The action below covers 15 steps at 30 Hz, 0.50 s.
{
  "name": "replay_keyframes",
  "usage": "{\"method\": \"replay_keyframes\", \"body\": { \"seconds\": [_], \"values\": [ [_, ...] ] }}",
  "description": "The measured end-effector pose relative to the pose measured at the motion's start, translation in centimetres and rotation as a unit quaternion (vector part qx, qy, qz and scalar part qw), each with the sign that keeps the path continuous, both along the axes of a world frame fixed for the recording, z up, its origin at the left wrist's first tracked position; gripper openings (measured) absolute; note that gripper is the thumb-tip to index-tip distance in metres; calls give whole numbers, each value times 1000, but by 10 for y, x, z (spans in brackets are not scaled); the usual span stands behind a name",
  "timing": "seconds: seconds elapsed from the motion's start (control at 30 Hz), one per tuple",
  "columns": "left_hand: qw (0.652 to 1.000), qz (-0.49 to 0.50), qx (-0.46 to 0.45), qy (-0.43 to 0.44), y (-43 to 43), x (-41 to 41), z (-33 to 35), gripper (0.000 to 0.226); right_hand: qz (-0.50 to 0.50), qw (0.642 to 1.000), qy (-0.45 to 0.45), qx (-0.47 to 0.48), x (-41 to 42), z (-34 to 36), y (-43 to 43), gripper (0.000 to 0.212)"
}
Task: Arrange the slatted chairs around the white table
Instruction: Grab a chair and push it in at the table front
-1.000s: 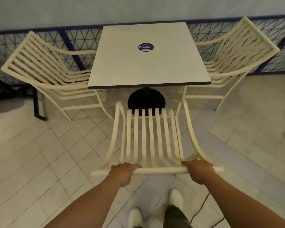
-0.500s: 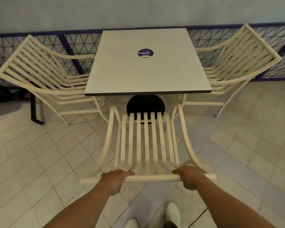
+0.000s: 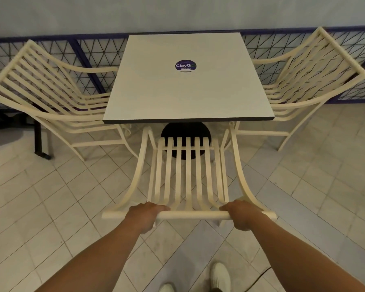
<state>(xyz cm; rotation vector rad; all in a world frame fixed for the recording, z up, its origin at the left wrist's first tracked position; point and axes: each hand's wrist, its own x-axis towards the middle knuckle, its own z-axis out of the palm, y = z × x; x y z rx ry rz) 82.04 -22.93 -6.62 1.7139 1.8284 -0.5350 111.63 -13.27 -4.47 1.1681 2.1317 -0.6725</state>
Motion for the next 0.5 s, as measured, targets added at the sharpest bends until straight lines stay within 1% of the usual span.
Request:
{"method": "replay_keyframes", "body": {
  "seconds": [0.27,0.5],
  "values": [
    [1000,2,-8,13,1,7,-1,85,6,1000,2,7,5,0,4,59],
    [1000,4,3,8,-1,6,1,82,2,1000,12,7,6,-1,5,56]
  ]
}}
